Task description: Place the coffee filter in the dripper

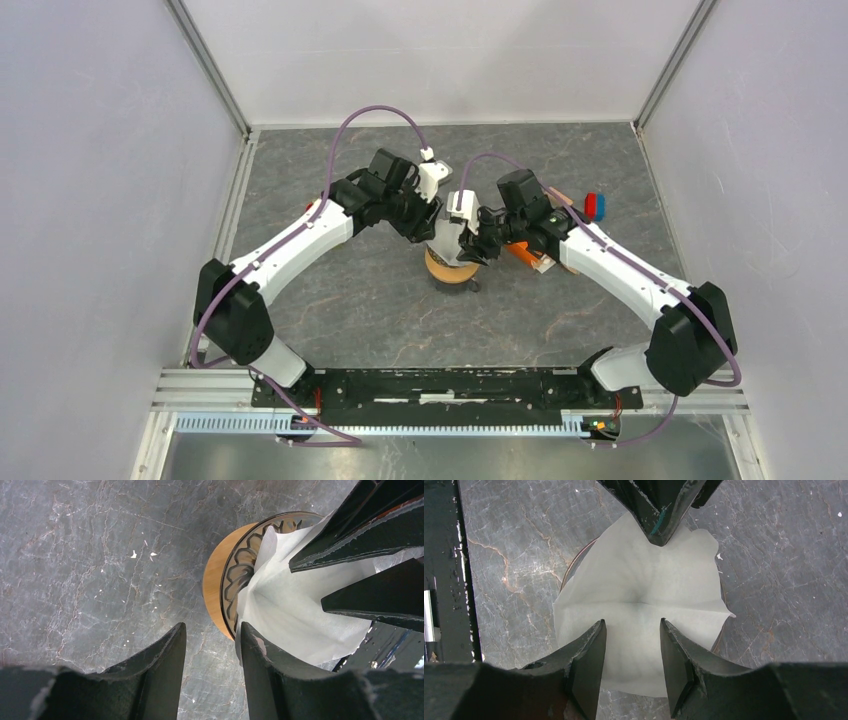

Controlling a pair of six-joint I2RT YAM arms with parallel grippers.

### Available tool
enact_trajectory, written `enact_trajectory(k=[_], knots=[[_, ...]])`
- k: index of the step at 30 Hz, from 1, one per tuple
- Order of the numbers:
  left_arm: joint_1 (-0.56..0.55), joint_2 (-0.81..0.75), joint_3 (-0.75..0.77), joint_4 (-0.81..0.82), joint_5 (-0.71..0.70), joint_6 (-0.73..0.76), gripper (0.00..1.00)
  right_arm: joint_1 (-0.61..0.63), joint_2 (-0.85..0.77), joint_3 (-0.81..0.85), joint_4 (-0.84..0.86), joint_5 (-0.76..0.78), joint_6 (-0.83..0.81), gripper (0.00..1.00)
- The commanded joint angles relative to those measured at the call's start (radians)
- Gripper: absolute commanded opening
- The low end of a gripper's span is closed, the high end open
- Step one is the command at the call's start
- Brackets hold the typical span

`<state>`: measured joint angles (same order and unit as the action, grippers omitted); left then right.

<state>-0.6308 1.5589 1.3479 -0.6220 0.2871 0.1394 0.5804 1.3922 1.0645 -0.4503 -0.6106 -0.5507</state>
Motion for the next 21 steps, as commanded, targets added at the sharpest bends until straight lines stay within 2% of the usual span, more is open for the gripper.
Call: enact_trajectory(k=[1, 13, 21], knots=[[-0.006, 0.000, 0.000, 0.022, -0.009, 0.042, 0.51, -0.005, 0.005, 0.052, -0.025, -0.001, 0.005, 0.50], [-0.006, -0.006, 0.055, 0.000, 0.011, 0.036, 0.55, -0.005, -0.002, 0.141, -0.042, -0.013, 0.029, 0.54], [-0.006, -0.027, 0.085, -0.007, 0.027, 0.025, 0.57, -0.006, -0.031, 0.143, -0.046, 0.002, 0.026, 0.54]])
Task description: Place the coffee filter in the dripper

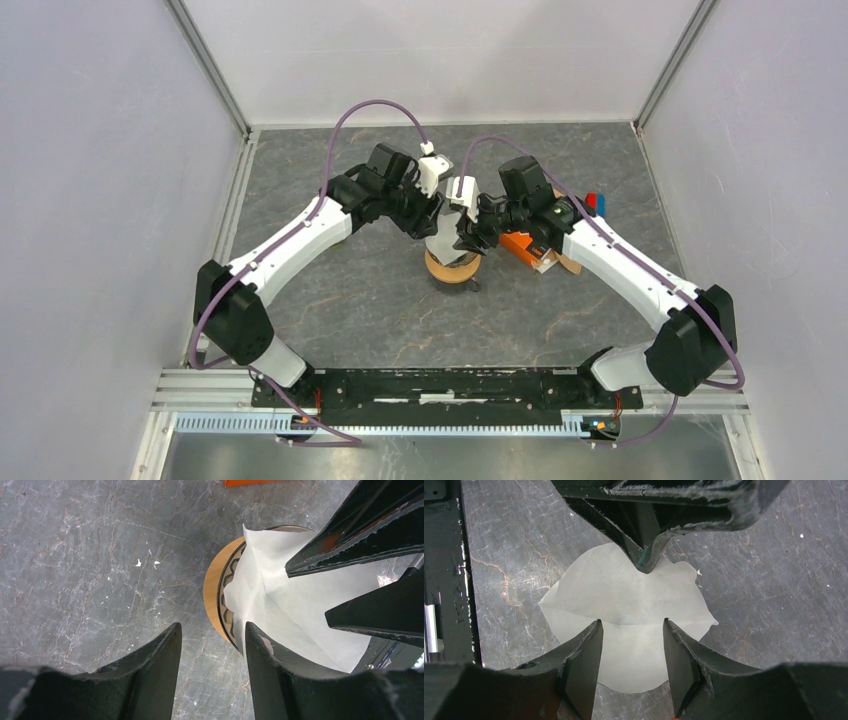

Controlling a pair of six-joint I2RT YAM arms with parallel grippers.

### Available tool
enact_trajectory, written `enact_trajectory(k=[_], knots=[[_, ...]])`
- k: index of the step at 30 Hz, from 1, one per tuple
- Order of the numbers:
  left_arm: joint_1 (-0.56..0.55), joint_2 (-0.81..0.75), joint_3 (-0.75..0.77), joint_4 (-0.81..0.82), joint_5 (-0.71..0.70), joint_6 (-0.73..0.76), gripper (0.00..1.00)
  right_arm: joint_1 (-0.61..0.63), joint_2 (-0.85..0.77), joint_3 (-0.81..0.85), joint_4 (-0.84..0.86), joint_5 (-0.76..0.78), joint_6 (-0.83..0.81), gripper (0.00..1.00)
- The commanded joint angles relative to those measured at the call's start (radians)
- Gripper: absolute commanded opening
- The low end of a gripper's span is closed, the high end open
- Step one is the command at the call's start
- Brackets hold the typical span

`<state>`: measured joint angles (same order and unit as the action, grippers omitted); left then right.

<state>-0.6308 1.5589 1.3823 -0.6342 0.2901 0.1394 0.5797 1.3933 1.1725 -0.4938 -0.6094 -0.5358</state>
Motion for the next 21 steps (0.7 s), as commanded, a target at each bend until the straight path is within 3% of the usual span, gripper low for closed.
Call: enact_trajectory(k=[1, 14, 21], knots=[[-0.006, -0.030, 0.055, 0.005, 0.028, 0.026, 0.57, -0.006, -0.035, 0.035, 0.000, 0.002, 0.011, 0.54], [-0.006, -0.061, 0.046, 0.006, 0.043, 0.024, 0.59, -0.021, -0.049, 0.027, 0.012, -0.048, 0.023, 0.55], [0.008, -0.084, 0.042, 0.014, 0.037, 0.021, 0.60, -0.025, -0.064, -0.063, 0.012, -0.044, -0.013, 0.52]])
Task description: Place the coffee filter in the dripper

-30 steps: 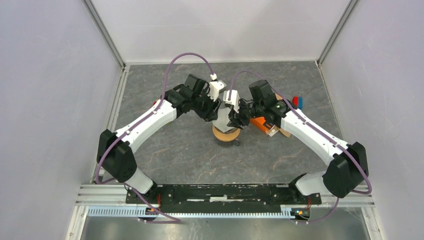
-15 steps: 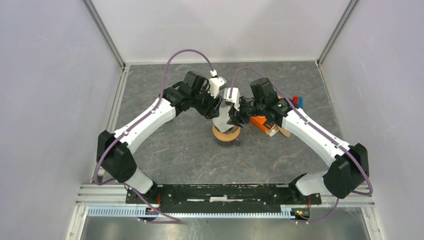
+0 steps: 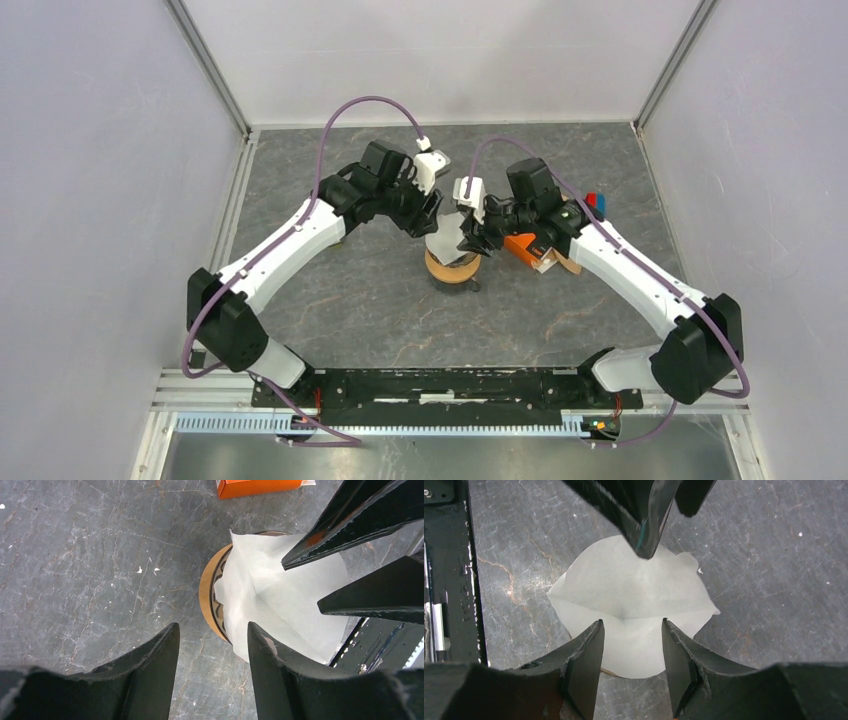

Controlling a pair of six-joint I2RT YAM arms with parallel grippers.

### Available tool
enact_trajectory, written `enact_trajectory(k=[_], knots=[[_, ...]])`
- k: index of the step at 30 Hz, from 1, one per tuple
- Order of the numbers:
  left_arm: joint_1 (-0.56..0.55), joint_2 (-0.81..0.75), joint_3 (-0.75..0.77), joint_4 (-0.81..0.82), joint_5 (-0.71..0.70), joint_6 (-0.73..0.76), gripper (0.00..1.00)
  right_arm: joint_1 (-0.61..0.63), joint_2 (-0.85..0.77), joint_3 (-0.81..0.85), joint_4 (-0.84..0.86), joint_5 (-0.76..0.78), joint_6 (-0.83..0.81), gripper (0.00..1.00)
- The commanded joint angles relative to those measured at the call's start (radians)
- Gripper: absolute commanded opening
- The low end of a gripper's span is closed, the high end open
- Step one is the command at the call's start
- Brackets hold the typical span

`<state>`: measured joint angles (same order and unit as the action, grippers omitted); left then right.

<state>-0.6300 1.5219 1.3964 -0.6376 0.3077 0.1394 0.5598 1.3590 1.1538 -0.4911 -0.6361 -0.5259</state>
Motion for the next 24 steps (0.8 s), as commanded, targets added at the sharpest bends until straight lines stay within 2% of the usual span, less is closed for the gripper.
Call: enact_trajectory(k=[1, 6, 18, 24], knots=[[0.010, -0.050, 0.027, 0.016, 0.018, 0.021, 0.60, -0.006, -0.030, -0.056, 0.012, -0.019, -0.024, 0.52], [0.022, -0.063, 0.033, 0.018, 0.011, 0.019, 0.61, -0.006, -0.022, -0.063, 0.015, -0.030, -0.023, 0.52], [0.039, -0.078, 0.024, 0.035, -0.011, 0.016, 0.67, -0.006, -0.011, 0.074, -0.010, -0.025, 0.000, 0.55], [0.073, -0.109, 0.010, 0.071, -0.021, -0.006, 0.76, -0.008, -0.012, 0.109, -0.002, 0.014, 0.013, 0.59]])
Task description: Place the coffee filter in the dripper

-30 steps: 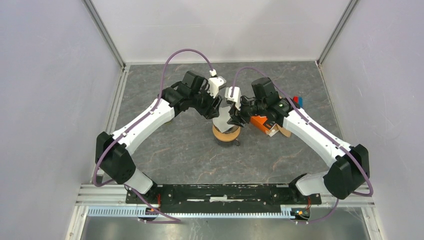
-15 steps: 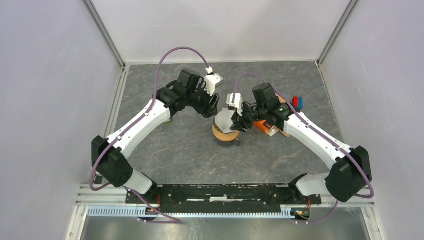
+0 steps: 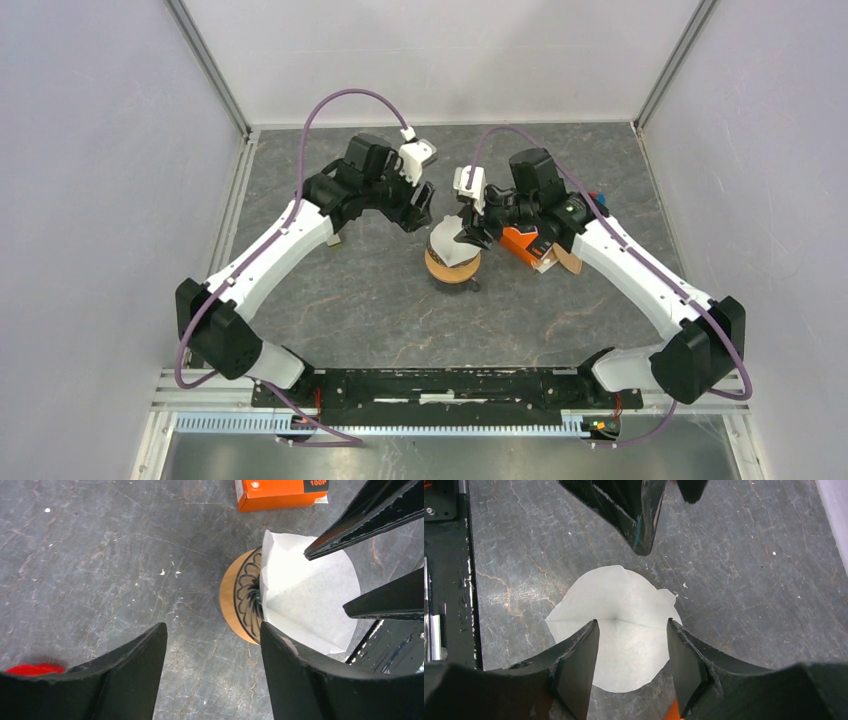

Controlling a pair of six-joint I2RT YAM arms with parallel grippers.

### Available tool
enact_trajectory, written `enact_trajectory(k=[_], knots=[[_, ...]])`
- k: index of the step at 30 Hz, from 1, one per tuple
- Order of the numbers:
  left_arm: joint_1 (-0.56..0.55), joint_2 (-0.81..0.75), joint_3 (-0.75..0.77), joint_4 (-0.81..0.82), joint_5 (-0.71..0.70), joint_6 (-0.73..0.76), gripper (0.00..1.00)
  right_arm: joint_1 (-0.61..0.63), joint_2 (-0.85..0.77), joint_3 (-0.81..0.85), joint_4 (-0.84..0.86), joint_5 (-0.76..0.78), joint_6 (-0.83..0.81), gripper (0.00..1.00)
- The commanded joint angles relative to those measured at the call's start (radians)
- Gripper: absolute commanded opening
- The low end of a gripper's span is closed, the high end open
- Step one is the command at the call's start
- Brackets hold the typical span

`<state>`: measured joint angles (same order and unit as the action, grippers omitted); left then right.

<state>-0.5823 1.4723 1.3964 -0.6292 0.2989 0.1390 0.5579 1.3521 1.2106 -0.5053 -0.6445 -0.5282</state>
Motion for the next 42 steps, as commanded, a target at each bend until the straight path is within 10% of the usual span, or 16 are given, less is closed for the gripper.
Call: enact_trajectory(k=[1, 10, 19, 42], knots=[[0.030, -0.067, 0.007, 0.072, -0.016, -0.009, 0.78, -0.009, -0.004, 0.057, 0.015, 0.027, 0.021, 0.60], [0.091, -0.122, -0.030, 0.154, -0.042, -0.069, 0.99, -0.083, -0.011, 0.106, 0.064, 0.104, 0.092, 0.73], [0.134, -0.148, -0.066, 0.223, -0.058, -0.120, 1.00, -0.174, -0.043, 0.080, 0.140, 0.146, 0.164, 0.98], [0.179, -0.234, -0.253, 0.381, 0.153, -0.167, 1.00, -0.322, -0.122, -0.011, 0.135, 0.158, 0.146, 0.98]])
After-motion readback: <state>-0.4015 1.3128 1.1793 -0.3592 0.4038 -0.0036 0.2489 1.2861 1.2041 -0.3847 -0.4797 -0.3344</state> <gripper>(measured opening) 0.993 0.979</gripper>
